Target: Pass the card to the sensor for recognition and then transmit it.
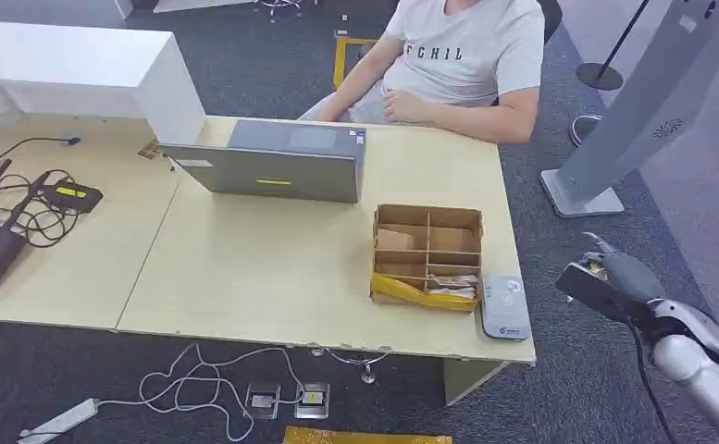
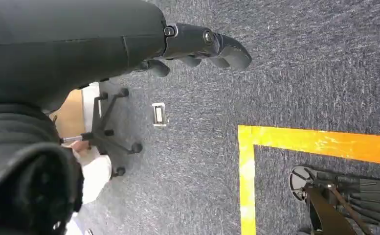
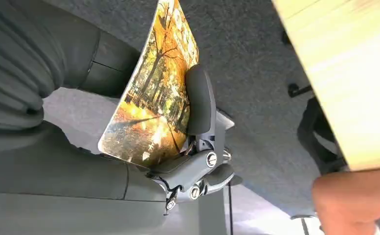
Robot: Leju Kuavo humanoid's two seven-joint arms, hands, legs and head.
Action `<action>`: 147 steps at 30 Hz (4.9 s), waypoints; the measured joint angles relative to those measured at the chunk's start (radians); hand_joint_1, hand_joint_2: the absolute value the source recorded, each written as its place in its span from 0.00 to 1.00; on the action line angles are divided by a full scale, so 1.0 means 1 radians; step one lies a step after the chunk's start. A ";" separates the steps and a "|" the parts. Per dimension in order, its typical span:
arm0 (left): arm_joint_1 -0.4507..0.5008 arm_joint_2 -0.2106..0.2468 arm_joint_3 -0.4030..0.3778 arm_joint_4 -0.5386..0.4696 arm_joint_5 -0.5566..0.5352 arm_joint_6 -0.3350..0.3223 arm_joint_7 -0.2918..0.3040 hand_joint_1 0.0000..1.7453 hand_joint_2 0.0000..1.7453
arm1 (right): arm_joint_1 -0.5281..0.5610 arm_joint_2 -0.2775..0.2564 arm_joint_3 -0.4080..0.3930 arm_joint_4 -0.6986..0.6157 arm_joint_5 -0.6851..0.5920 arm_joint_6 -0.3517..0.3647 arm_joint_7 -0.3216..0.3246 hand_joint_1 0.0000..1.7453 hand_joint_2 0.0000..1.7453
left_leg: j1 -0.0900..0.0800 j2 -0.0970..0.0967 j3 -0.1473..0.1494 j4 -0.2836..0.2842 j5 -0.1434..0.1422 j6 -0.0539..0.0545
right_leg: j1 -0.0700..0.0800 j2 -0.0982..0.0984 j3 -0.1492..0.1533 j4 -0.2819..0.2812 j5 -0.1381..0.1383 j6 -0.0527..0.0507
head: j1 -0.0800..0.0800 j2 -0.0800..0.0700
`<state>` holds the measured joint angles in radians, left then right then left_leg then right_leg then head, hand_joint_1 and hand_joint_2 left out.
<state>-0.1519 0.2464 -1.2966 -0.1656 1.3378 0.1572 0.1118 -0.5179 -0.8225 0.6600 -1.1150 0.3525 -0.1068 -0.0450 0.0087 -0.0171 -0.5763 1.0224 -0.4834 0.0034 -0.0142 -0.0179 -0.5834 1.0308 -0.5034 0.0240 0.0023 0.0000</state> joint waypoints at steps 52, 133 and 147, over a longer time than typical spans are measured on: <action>-0.002 0.000 -0.028 0.000 -0.007 -0.014 0.006 0.00 0.00 | 0.068 0.126 -0.009 0.044 0.008 -0.032 -0.032 1.00 1.00 | 0.000 0.001 0.000 0.000 0.000 0.000 | 0.000 0.000 0.000 0.000 0.000 0.000 | 0.000 0.000; -0.013 0.000 -0.100 0.002 -0.017 -0.041 -0.018 0.00 0.00 | -0.514 0.406 0.043 0.294 0.194 -0.009 -0.114 1.00 1.00 | 0.000 0.001 0.000 0.000 0.001 0.000 | 0.000 0.000 0.000 0.000 0.000 0.000 | 0.000 0.000; -0.012 0.000 -0.108 0.002 -0.017 -0.047 -0.016 0.00 0.00 | -0.508 0.411 0.025 0.387 0.244 -0.032 -0.128 0.00 0.00 | 0.000 0.001 0.000 0.000 0.001 0.000 | 0.000 0.001 -0.001 0.000 0.000 0.000 | 0.000 0.000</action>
<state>-0.1642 0.2468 -1.4050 -0.1640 1.3211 0.1106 0.0961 -1.0263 -0.4112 0.6851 -0.7282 0.5966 -0.1385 -0.1732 0.0085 -0.0162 -0.5764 1.0225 -0.4828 0.0034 -0.0144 -0.0172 -0.5845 1.0309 -0.5035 0.0237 0.0023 0.0000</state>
